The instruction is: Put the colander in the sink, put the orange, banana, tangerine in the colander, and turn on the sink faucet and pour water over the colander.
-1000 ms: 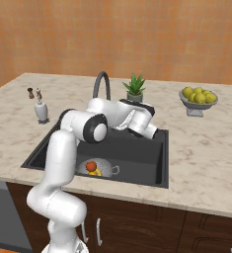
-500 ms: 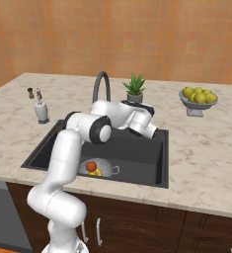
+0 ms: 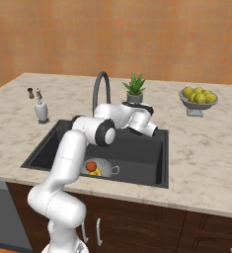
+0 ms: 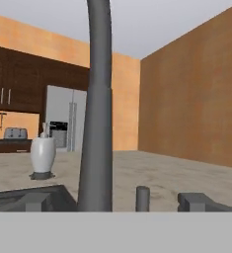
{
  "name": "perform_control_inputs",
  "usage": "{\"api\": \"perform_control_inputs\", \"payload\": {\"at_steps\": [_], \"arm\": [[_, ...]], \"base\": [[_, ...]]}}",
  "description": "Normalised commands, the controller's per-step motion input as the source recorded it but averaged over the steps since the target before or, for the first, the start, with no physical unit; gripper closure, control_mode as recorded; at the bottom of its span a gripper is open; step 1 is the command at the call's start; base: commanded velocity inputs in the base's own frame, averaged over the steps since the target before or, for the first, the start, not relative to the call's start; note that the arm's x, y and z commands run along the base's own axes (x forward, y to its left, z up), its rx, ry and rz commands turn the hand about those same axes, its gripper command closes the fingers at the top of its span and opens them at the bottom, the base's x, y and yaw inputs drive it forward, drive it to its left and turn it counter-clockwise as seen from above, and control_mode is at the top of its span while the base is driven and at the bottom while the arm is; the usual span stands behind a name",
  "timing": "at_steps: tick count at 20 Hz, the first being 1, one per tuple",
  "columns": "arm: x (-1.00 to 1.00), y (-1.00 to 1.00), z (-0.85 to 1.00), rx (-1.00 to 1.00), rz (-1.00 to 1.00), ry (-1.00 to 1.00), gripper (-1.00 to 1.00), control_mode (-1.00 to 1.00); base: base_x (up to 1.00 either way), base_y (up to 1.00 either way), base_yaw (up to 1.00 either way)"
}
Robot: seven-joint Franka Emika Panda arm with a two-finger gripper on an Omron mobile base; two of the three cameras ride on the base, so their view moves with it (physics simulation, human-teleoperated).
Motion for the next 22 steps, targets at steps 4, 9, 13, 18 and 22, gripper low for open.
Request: {"api": "perform_control_inputs", "payload": {"at_steps": [4, 9, 13, 18, 22], "arm": [[0.33, -0.01, -0.13, -0.01, 0.00, 0.00, -1.00, -1.00], [0.24, -0.04, -0.03, 0.00, 0.00, 0.00, -1.00, -1.00], [0.16, -0.04, -0.03, 0.00, 0.00, 0.01, -1.00, -1.00], [0.00, 0.04, -0.06, 0.00, -0.03, 0.00, -1.00, -1.00], [0.00, 0.13, 0.00, -0.01, -0.04, 0.00, 1.00, -1.00]], "base": [[0.00, 0.00, 0.00], [0.00, 0.00, 0.00], [0.00, 0.00, 0.00], [0.00, 0.00, 0.00], [0.00, 0.00, 0.00]]}}
